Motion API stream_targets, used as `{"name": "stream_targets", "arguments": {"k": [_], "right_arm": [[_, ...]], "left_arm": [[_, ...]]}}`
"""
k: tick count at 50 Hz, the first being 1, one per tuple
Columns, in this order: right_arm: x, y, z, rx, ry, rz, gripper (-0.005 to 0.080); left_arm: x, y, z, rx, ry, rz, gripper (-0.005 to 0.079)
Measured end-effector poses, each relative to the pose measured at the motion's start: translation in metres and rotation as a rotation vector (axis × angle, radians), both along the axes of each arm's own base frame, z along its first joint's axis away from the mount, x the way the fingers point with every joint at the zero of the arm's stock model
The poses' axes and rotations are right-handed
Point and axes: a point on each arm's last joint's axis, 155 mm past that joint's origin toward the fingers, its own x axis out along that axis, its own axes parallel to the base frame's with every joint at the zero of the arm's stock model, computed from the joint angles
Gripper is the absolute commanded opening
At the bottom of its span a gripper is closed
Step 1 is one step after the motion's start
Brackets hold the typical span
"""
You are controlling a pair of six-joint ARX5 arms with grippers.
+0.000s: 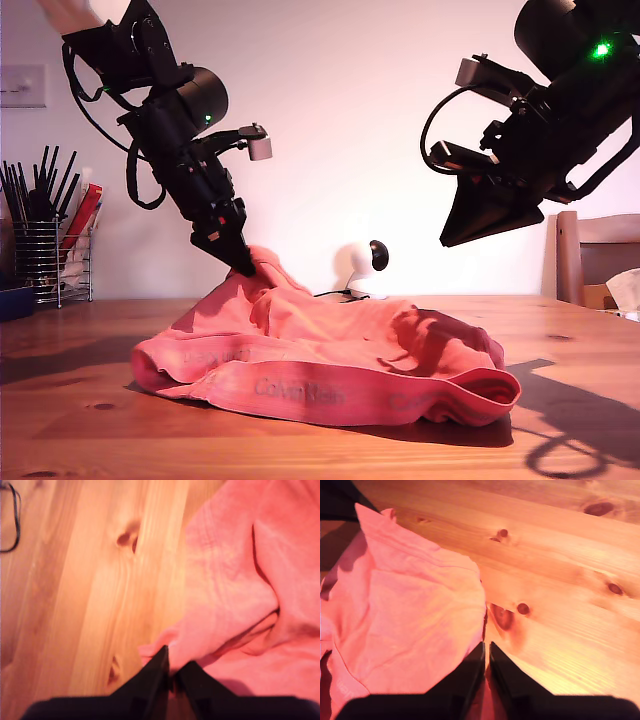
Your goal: Fold the underwear in front of you. After folding it, place it to the right side.
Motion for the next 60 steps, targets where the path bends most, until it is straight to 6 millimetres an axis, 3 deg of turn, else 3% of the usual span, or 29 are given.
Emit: {"name": "stream_targets", "arguments": {"k": [6,12,20,27,35,47,54,60], "right_arm": [[0.000,0.000,0.000,-0.001,0.002,0.000,-0.0013],[-0.001,0.000,-0.001,-0.002,0.005,0.000,-0.0012],[-0.002,-0.001,-0.003,-0.005,0.016,0.000,-0.0012],[-0.004,0.002,-0.003,0.004,0.019,0.013,-0.0013],[-0.005,0.002,-0.004,0.003,0.028,0.015,-0.0013],[-0.009,0.001,-0.008,-0.003,0.048,0.014,-0.0013],[-0.009,0.001,-0.008,-0.004,0.049,0.014,-0.0012],[-0.009,0.001,-0.008,-0.003,0.049,0.016,-0.0013]], "left_arm": [[0.013,0.004,-0.015,-0.005,-0.013,0.015,-0.0021],[0.023,0.009,-0.042,0.001,0.001,0.030,-0.0008],[0.031,0.014,-0.070,0.005,0.016,0.044,0.0272],[0.049,0.021,-0.060,-0.009,-0.052,0.078,0.0310],[0.050,0.037,-0.060,0.010,-0.002,0.157,0.0310],[0.068,0.033,-0.005,-0.107,0.044,0.314,0.0271],[0.050,0.022,-0.002,-0.163,0.168,0.380,0.0152],[0.027,0.020,-0.015,-0.154,0.283,0.415,0.0171]]}}
